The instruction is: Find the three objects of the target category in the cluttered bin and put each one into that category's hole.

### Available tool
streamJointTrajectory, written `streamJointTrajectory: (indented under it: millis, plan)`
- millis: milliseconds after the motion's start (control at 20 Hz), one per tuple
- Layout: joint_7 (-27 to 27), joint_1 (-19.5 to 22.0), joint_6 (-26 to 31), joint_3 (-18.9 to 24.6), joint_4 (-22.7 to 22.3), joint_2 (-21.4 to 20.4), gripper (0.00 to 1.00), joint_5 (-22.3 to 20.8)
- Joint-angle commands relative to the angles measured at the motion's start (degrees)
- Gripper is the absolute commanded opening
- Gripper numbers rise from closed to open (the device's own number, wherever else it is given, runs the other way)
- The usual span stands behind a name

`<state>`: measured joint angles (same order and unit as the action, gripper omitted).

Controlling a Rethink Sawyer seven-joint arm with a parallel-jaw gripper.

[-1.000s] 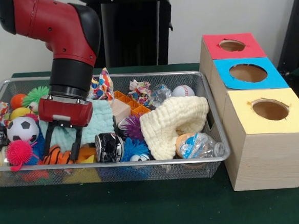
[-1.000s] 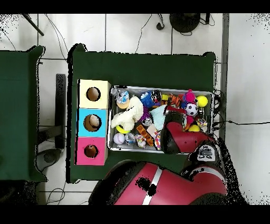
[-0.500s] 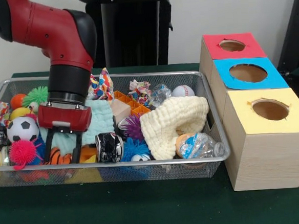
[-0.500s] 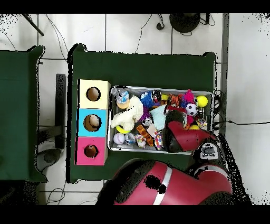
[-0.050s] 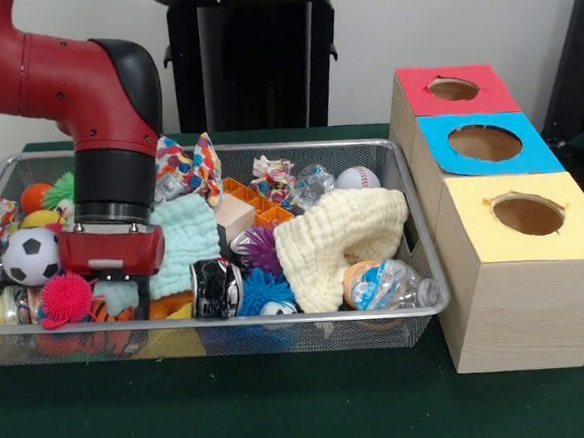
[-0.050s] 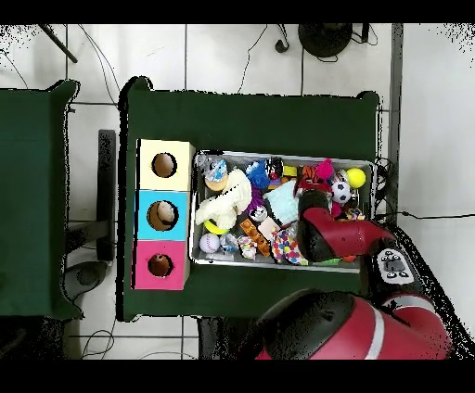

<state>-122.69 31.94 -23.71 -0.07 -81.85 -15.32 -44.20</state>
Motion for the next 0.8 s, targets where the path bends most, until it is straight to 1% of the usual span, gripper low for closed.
streamJointTrajectory:
  millis: [50, 550, 600, 700, 800]
  plan:
    - [1.4, 3.4, 20.2, 12.5, 1.0, 7.1, 1.0, -4.5]
    - [2.5, 4.8, 23.0, 14.3, 0.1, 7.1, 1.0, -4.0]
    - [2.1, 4.7, 22.5, 14.1, 0.0, 7.2, 0.0, -4.0]
    - [1.7, 4.3, 22.3, 13.5, 0.0, 7.1, 0.0, -3.5]
    - [2.2, 4.1, 23.6, 13.4, -0.1, 7.0, 0.0, -3.0]
